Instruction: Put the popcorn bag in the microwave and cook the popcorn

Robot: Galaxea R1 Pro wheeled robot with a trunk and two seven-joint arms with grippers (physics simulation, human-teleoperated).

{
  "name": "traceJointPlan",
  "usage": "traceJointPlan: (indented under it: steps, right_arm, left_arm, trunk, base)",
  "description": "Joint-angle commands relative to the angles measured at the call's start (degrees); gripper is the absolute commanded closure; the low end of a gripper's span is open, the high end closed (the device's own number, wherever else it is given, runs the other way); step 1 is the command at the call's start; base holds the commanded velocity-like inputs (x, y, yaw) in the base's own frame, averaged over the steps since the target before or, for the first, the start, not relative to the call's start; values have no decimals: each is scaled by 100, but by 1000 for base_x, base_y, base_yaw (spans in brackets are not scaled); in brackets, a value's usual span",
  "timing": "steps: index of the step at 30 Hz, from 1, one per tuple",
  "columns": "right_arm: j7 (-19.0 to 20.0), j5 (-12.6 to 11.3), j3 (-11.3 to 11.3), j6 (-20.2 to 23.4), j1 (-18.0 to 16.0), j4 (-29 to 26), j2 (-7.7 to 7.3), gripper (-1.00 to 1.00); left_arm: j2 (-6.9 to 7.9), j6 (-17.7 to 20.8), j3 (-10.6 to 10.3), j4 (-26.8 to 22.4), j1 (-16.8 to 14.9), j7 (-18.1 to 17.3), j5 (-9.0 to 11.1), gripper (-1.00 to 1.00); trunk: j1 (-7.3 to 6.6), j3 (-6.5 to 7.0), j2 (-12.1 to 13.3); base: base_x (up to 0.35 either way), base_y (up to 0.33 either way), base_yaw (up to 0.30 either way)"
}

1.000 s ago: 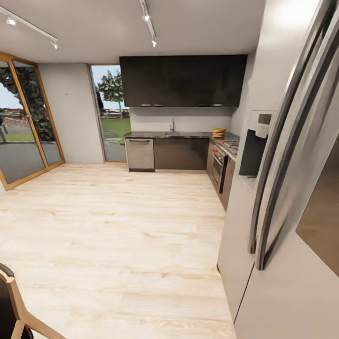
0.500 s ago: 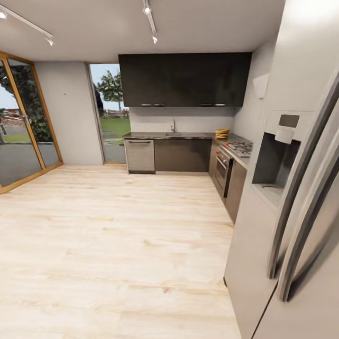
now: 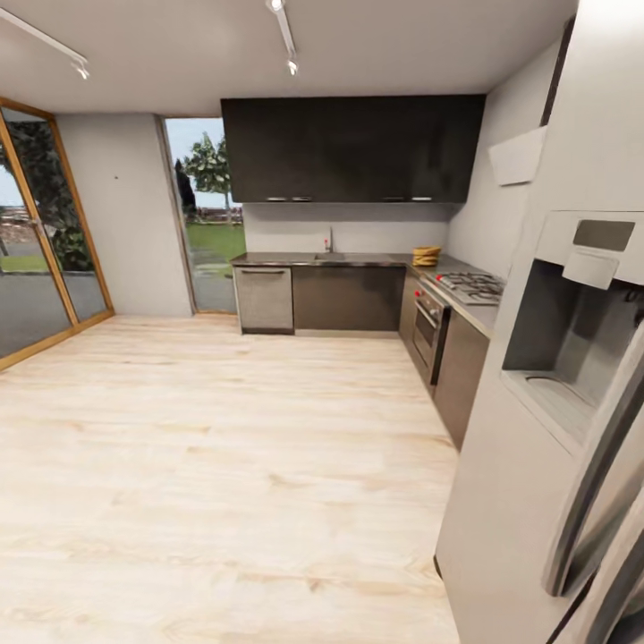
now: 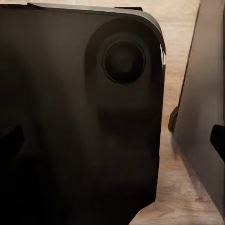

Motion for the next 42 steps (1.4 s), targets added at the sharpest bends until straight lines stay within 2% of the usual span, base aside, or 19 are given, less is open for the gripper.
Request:
traceJointPlan:
  steps: [1, 9, 42]
  right_arm:
    - [-1, -2, 1, -17, -1, 1, 0, -100]
    - [-1, 22, 9, -15, -1, 1, 0, -100]
    - [-1, 42, 10, -18, -1, 1, 0, -100]
  left_arm:
    - [1, -3, 5, -4, 0, -1, 22, -100]
    - [4, -3, 5, -7, 0, -1, 80, -100]
    - [10, -12, 5, -6, 0, -1, 84, -100]
  trunk:
    - [3, -4, -2]
    - [3, -4, -2]
    - [3, -4, -2]
  base:
    - [322, 0, 0]
    - [322, 0, 0]
    - [322, 6, 0]
